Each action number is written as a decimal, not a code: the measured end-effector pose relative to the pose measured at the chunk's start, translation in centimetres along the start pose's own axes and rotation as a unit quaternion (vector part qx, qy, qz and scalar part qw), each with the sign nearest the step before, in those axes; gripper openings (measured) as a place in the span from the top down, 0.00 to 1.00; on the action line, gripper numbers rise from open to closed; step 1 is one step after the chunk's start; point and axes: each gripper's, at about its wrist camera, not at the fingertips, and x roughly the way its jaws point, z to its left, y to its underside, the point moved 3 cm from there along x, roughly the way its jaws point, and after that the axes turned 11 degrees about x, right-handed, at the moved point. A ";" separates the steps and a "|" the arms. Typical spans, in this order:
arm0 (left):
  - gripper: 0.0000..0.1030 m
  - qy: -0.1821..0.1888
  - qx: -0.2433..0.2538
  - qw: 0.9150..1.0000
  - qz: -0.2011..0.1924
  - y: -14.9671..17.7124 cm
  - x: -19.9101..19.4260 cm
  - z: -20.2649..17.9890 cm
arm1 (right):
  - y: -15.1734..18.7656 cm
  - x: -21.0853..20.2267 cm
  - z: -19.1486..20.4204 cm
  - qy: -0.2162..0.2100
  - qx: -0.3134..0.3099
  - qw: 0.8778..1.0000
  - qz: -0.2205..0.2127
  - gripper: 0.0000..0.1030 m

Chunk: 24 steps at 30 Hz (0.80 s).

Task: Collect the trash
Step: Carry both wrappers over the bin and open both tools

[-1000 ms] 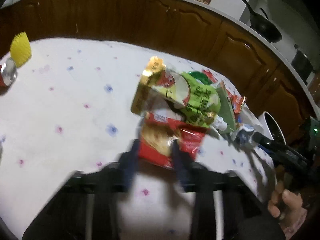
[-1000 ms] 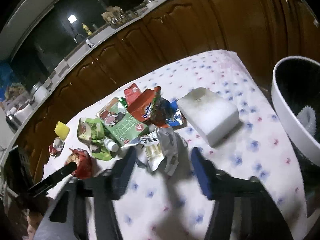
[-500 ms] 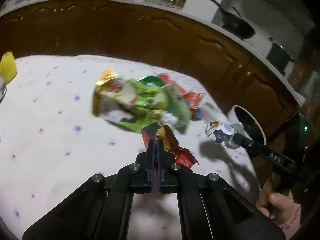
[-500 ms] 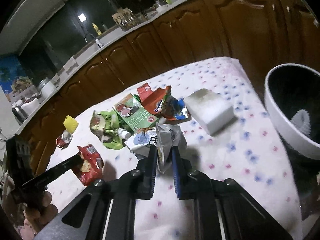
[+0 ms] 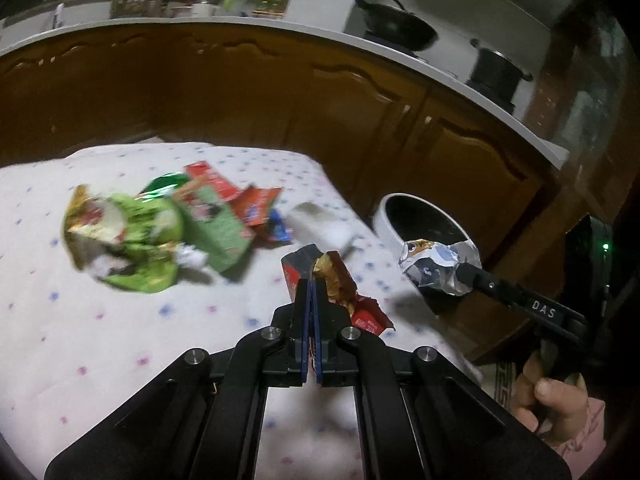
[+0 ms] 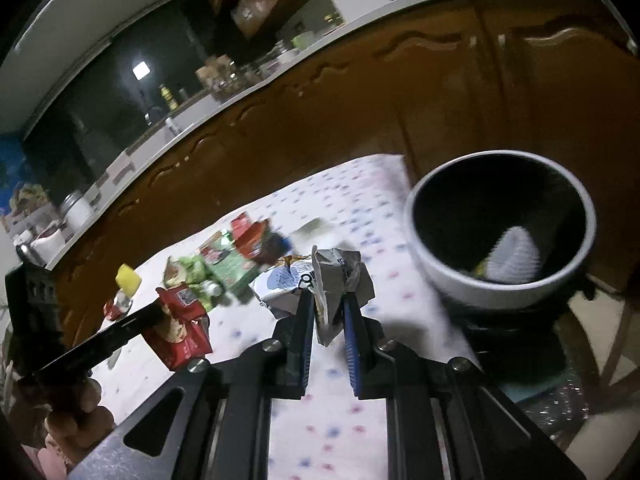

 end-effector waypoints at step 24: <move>0.99 0.047 0.095 0.994 0.003 -8.5 9.3 -11.2 | -7.0 -2.7 -9.4 0.101 0.019 0.994 -0.042 0.85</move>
